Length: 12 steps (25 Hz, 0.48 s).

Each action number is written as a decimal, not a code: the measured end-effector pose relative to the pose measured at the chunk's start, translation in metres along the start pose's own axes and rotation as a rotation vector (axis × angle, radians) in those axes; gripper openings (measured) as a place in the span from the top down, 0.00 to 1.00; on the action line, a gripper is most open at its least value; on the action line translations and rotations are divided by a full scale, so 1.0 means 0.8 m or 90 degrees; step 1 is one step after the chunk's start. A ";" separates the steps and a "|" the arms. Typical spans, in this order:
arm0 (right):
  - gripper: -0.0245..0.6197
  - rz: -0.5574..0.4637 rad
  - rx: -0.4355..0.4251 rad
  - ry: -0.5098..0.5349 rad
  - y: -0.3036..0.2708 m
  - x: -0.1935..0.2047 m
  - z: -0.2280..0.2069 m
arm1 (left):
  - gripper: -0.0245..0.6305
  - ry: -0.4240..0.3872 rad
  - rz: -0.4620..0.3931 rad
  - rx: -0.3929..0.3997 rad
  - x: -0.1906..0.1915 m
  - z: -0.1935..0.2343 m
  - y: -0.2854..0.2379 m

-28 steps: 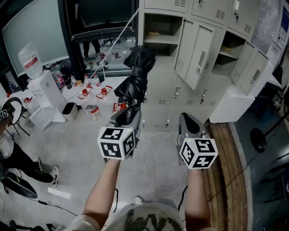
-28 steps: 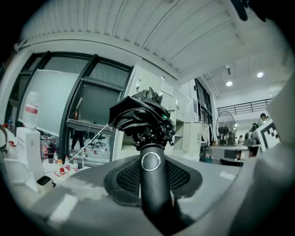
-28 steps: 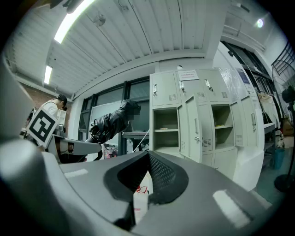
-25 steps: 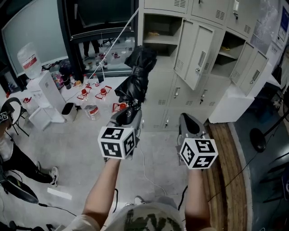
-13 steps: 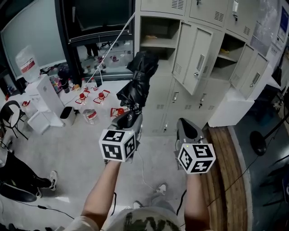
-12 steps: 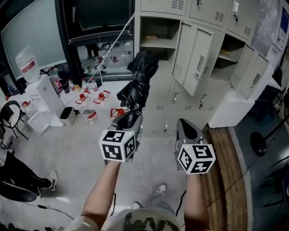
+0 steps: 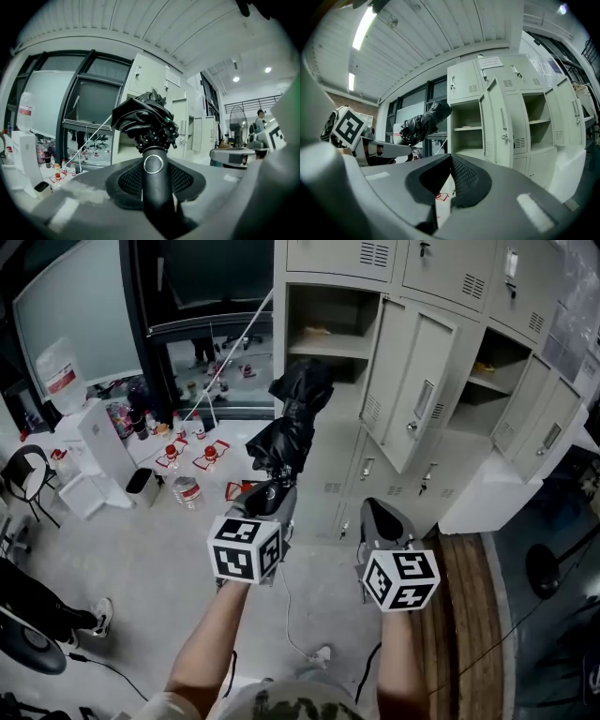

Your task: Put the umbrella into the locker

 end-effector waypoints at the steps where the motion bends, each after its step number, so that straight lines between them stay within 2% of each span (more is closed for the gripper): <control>1: 0.96 0.000 -0.003 -0.002 -0.009 0.001 -0.009 | 0.75 -0.002 0.001 -0.002 0.002 0.000 -0.011; 12: 0.96 -0.005 -0.026 -0.019 -0.071 0.012 -0.092 | 0.75 -0.011 0.018 -0.023 0.023 -0.010 -0.103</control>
Point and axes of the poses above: the fingertips, and each gripper's own axes: y backward along the fingers, z to its left, x out of its underside, the point moved 10 cm from there along y, backward along the fingers, and after that the axes turned 15 degrees about -z, right-handed, at the moved point
